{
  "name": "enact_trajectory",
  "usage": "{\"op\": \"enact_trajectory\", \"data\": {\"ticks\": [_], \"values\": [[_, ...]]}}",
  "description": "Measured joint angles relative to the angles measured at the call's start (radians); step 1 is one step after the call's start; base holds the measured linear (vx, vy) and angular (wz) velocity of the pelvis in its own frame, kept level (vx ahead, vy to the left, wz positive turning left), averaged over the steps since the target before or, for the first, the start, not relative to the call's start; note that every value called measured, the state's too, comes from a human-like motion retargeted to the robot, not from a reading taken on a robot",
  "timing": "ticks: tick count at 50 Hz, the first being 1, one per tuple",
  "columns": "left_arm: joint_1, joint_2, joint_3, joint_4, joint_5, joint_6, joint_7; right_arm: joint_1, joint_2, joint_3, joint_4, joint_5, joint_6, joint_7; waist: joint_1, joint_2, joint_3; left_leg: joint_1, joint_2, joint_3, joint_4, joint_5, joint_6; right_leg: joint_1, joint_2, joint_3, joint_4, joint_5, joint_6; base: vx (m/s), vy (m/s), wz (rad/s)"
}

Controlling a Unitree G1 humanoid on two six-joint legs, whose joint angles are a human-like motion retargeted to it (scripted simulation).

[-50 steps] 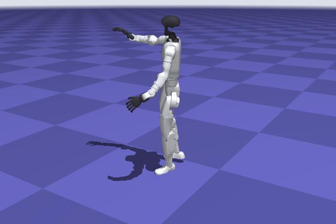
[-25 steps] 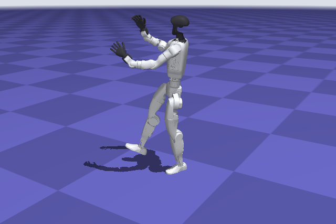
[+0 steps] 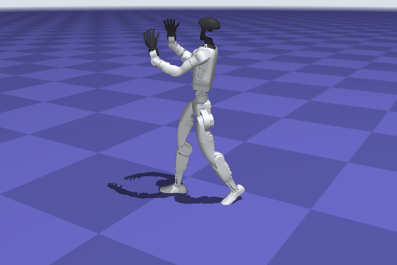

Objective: Kungfu

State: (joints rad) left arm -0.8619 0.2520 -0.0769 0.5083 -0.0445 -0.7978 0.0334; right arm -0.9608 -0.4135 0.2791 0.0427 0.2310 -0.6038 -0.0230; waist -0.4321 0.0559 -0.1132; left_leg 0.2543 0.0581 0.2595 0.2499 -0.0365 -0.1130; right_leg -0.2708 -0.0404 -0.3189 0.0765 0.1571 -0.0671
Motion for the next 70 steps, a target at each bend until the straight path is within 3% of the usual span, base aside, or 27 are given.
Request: {"op": "enact_trajectory", "data": {"ticks": [4, 7, 10, 12, 15, 18, 20, 22, 23, 25, 26, 27, 28, 30, 32, 37, 39, 43, 48, 53, 57, 59, 64, 70], "values": [[0.151, 0.068, 0.078, 0.206, 0.213, 0.054, -0.032, 0.130, 0.087, 0.035, 0.112, -0.020, 0.048, 0.019, -0.042, -0.029, 0.030, -0.044, 0.032, 0.085, 0.241, 0.357, -0.043, 0.063, -0.002, 0.030, 0.042, -0.053, -0.028, 0.41, -0.38, -0.53], [0.326, 0.140, 0.180, 0.355, 0.395, 0.088, -0.099, 0.287, 0.132, 0.031, 0.220, -0.032, 0.126, 0.081, -0.035, -0.061, 0.036, -0.147, 0.075, 0.161, 0.525, 0.550, 0.011, 0.146, 0.038, 0.085, 0.044, -0.110, -0.081, 0.58, -0.53, -0.86], [0.550, 0.140, 0.299, 0.483, 0.656, 0.109, -0.065, 0.524, 0.138, -0.070, 0.363, -0.166, 0.200, 0.187, 0.049, -0.079, 0.010, -0.360, 0.081, 0.155, 0.748, 0.393, 0.100, 0.169, 0.063, 0.151, 0.068, -0.140, -0.098, 0.61, -0.42, -1.13], [0.676, 0.133, 0.360, 0.577, 0.783, 0.140, -0.016, 0.673, 0.147, -0.170, 0.481, -0.354, 0.225, 0.235, 0.101, -0.079, 0.034, -0.523, 0.116, 0.169, 0.858, 0.292, 0.132, 0.196, 0.088, 0.185, 0.073, -0.158, -0.111, 0.37, -0.21, -1.06], [0.835, 0.094, 0.422, 0.737, 0.863, 0.231, 0.004, 0.897, 0.153, -0.322, 0.655, -0.684, 0.283, 0.234, 0.142, -0.071, 0.083, -0.781, 0.170, 0.192, 0.922, 0.183, 0.240, 0.235, 0.124, 0.208, 0.068, -0.170, -0.129, 0.31, -0.10, -0.66], [1.005, 0.051, 0.436, 0.809, 0.826, 0.305, -0.049, 1.088, 0.177, -0.465, 0.838, -0.952, 0.374, 0.254, 0.213, -0.060, 0.105, -1.005, 0.207, 0.233, 0.750, 0.188, 0.295, 0.261, 0.173, 0.257, 0.055, -0.163, -0.149, 0.35, -0.10, -1.04], [1.127, 0.010, 0.441, 0.817, 0.801, 0.325, -0.054, 1.197, 0.188, -0.523, 0.933, -1.047, 0.450, 0.338, 0.287, -0.065, 0.125, -1.107, 0.203, 0.199, 0.492, 0.297, 0.265, 0.283, 0.191, 0.301, 0.061, -0.151, -0.166, 0.32, -0.08, -1.69], [1.241, -0.035, 0.433, 0.810, 0.757, 0.339, -0.042, 1.290, 0.200, -0.557, 0.981, -1.054, 0.465, 0.443, 0.358, -0.077, 0.174, -1.121, 0.199, 0.097, 0.140, 0.495, 0.203, 0.319, 0.191, 0.319, 0.090, -0.140, -0.185, 0.21, -0.05, -1.81], [1.282, -0.058, 0.431, 0.810, 0.738, 0.346, -0.036, 1.330, 0.202, -0.560, 0.991, -1.026, 0.453, 0.481, 0.382, -0.086, 0.198, -1.112, 0.199, 0.056, 0.002, 0.510, 0.202, 0.336, 0.181, 0.313, 0.103, -0.140, -0.192, 0.09, -0.02, -1.21], [1.356, -0.104, 0.428, 0.799, 0.701, 0.352, -0.048, 1.406, 0.200, -0.556, 0.984, -0.957, 0.412, 0.537, 0.379, -0.113, 0.210, -1.154, 0.158, 0.007, -0.134, 0.266, 0.330, 0.333, 0.139, 0.286, 0.111, -0.147, -0.195, 0.04, -0.02, -0.43], [1.398, -0.125, 0.418, 0.785, 0.682, 0.351, -0.063, 1.443, 0.197, -0.545, 0.971, -0.929, 0.385, 0.553, 0.379, -0.121, 0.215, -1.152, 0.170, 0.053, -0.159, 0.173, 0.314, 0.338, 0.139, 0.303, 0.114, -0.165, -0.195, 0.17, -0.09, -0.12], [1.440, -0.143, 0.405, 0.769, 0.663, 0.351, -0.084, 1.480, 0.195, -0.537, 0.955, -0.906, 0.360, 0.569, 0.369, -0.124, 0.217, -1.153, 0.180, 0.100, -0.165, 0.116, 0.302, 0.342, 0.141, 0.310, 0.115, -0.184, -0.195, 0.30, -0.12, 0.24], [1.479, -0.155, 0.387, 0.747, 0.644, 0.353, -0.115, 1.518, 0.197, -0.534, 0.935, -0.893, 0.338, 0.585, 0.339, -0.118, 0.213, -1.157, 0.187, 0.151, -0.128, 0.131, 0.299, 0.345, 0.147, 0.297, 0.113, -0.206, -0.195, 0.26, -0.07, 0.83], [1.535, -0.172, 0.369, 0.690, 0.628, 0.365, -0.208, 1.569, 0.221, -0.533, 0.902, -0.899, 0.319, 0.599, 0.267, -0.104, 0.192, -1.233, 0.173, 0.099, 0.083, 0.153, 0.355, 0.327, 0.153, 0.262, 0.110, -0.246, -0.195, 0.12, -0.05, 1.07], [1.563, -0.153, 0.343, 0.618, 0.643, 0.365, -0.338, 1.576, 0.249, -0.526, 0.885, -0.897, 0.318, 0.632, 0.260, -0.110, 0.192, -1.281, 0.187, 0.090, 0.365, 0.187, 0.371, 0.312, 0.154, 0.270, 0.120, -0.268, -0.195, 0.03, -0.10, 0.30], [1.607, -0.040, 0.264, 0.450, 0.742, 0.371, -0.681, 1.567, 0.265, -0.463, 0.809, -0.890, 0.322, 0.773, 0.239, -0.112, 0.159, -1.170, 0.367, 0.261, 0.968, 0.051, 0.370, 0.292, 0.174, 0.247, 0.103, -0.291, -0.195, 0.12, -0.19, 0.31], [1.625, -0.017, 0.248, 0.397, 0.754, 0.354, -0.760, 1.571, 0.258, -0.436, 0.757, -0.912, 0.318, 0.799, 0.226, -0.106, 0.144, -1.100, 0.392, 0.259, 1.150, 0.049, 0.350, 0.292, 0.186, 0.239, 0.086, -0.293, -0.195, 0.17, -0.16, 0.28], [1.620, -0.023, 0.226, 0.365, 0.741, 0.355, -0.812, 1.576, 0.257, -0.402, 0.678, -0.948, 0.266, 0.773, 0.198, -0.109, 0.110, -0.958, 0.328, 0.216, 1.393, 0.061, 0.226, 0.277, 0.188, 0.231, 0.059, -0.296, -0.187, 0.15, -0.24, 0.24], [1.568, -0.046, 0.239, 0.404, 0.712, 0.377, -0.835, 1.586, 0.252, -0.391, 0.681, -1.041, 0.236, 0.745, 0.187, -0.138, 0.079, -0.777, 0.241, 0.240, 1.502, 0.074, 0.181, 0.268, 0.148, 0.232, 0.039, -0.303, -0.142, 0.13, -0.12, 0.19], [1.471, 0.028, 0.335, 0.404, 0.936, 0.386, -0.881, 1.582, 0.284, -0.430, 0.777, -1.013, 0.314, 0.755, 0.192, -0.165, 0.053, -0.722, 0.163, 0.256, 1.429, 0.093, 0.172, 0.269, 0.102, 0.235, 0.020, -0.309, -0.088, 0.09, -0.02, 0.13], [1.342, 0.112, 0.455, 0.377, 1.207, 0.499, -0.729, 1.543, 0.323, -0.473, 0.892, -1.055, 0.434, 0.614, 0.198, -0.176, 0.048, -0.760, 0.159, 0.252, 1.284, 0.087, 0.186, 0.268, 0.096, 0.243, 0.014, -0.313, -0.072, 0.03, 0.00, -0.04], [1.259, 0.139, 0.497, 0.367, 1.221, 0.544, -0.640, 1.512, 0.338, -0.497, 0.961, -1.047, 0.496, 0.497, 0.199, -0.174, 0.052, -0.788, 0.165, 0.247, 1.185, 0.087, 0.199, 0.270, 0.099, 0.249, 0.015, -0.316, -0.069, 0.01, 0.02, -0.10], [1.003, 0.158, 0.492, 0.328, 0.815, 0.578, -0.575, 1.424, 0.360, -0.593, 1.099, -0.882, 0.552, 0.271, 0.192, -0.154, 0.060, -0.841, 0.156, 0.228, 0.839, 0.124, 0.209, 0.285, 0.108, 0.282, 0.018, -0.324, -0.062, 0.06, 0.08, -0.37], [0.748, 0.084, 0.311, 0.169, 0.272, 0.501, -0.495, 1.314, 0.367, -0.688, 1.084, -0.472, 0.494, 0.253, 0.191, -0.115, 0.060, -0.859, 0.077, 0.074, 0.322, 0.312, 0.129, 0.299, 0.132, 0.396, 0.033, -0.339, -0.069, 0.18, 0.07, -1.03]]}}
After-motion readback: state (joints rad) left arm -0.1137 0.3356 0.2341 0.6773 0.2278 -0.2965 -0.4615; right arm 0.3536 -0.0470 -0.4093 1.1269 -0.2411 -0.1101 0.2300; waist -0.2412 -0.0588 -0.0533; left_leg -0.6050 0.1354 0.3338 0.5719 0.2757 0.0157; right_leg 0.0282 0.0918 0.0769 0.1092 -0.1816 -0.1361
